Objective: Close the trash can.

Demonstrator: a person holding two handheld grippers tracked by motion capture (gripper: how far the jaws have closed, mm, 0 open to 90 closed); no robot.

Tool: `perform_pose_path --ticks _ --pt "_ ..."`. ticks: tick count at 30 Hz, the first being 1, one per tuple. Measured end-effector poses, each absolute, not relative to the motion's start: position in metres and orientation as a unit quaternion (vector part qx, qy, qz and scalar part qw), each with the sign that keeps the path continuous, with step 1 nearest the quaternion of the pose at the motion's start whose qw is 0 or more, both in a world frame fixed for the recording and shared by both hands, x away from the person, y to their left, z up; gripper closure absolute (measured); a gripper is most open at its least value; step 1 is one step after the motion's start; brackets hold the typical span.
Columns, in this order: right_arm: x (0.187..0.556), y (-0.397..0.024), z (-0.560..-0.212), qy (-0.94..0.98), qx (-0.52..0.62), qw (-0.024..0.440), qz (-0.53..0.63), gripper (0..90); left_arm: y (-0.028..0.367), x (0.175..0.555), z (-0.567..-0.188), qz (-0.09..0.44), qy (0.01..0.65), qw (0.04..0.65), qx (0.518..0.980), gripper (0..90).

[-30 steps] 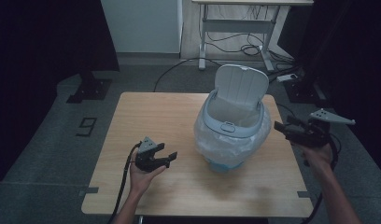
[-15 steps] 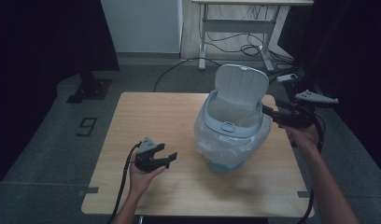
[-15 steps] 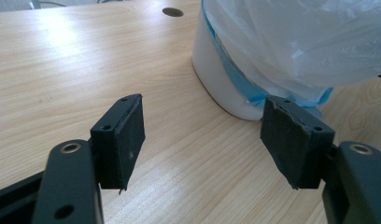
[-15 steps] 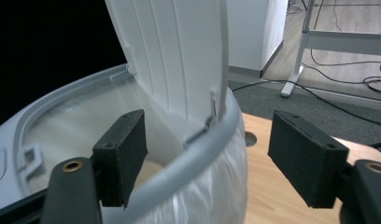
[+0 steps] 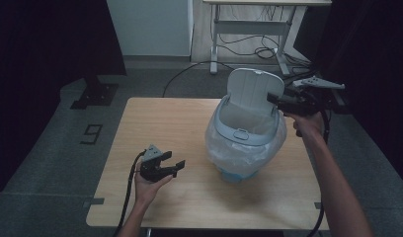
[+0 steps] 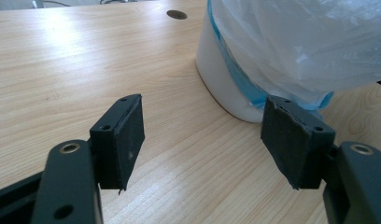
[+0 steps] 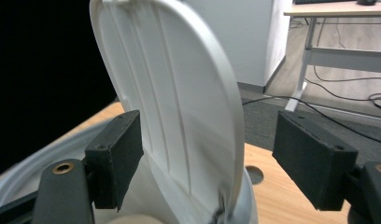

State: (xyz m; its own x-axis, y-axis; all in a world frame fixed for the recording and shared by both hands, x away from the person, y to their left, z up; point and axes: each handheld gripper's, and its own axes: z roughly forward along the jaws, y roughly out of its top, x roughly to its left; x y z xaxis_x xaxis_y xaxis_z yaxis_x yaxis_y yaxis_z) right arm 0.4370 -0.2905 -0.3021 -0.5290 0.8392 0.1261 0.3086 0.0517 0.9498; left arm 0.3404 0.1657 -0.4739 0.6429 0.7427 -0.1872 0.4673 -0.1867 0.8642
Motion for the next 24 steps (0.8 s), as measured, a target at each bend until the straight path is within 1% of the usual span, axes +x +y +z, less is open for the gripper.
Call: perform_pose_path --ticks 5,6,8,11,13,17,21,23,24 --pt "0.442 -0.286 -0.296 0.679 0.399 0.23 0.571 23.9 0.169 0.342 -0.475 0.135 0.404 0.499 0.755 29.9" --pt "0.44 -0.284 -0.294 0.68 0.389 0.22 0.581 24.7 0.17 0.342 -0.476 0.135 0.404 0.5 0.754 29.9" --pt "0.435 -0.278 -0.293 0.686 0.372 0.212 0.589 22.1 0.171 0.342 -0.476 0.135 0.407 0.501 0.751 29.9" --pt "0.425 -0.274 -0.293 0.697 0.356 0.192 0.592 22.7 0.172 0.342 -0.476 0.132 0.411 0.505 0.747 29.9" --pt "0.415 -0.272 -0.295 0.711 0.339 0.172 0.592 22.8 0.172 0.342 -0.476 0.13 0.412 0.506 0.747 29.9" --pt "0.398 -0.266 -0.305 0.727 0.325 0.147 0.587 23.9 0.17 0.342 -0.478 0.127 0.414 0.507 0.745 29.9" --pt "0.391 -0.261 -0.318 0.736 0.333 0.118 0.578 24.5 0.169 0.342 -0.48 0.125 0.417 0.507 0.744 29.9" --pt "0.392 -0.257 -0.324 0.742 0.348 0.117 0.561 25.9 0.169 0.342 -0.48 0.125 0.418 0.507 0.744 29.9" --pt "0.394 -0.255 -0.328 0.746 0.36 0.132 0.545 26.8 0.169 0.342 -0.48 0.125 0.418 0.506 0.743 29.9"
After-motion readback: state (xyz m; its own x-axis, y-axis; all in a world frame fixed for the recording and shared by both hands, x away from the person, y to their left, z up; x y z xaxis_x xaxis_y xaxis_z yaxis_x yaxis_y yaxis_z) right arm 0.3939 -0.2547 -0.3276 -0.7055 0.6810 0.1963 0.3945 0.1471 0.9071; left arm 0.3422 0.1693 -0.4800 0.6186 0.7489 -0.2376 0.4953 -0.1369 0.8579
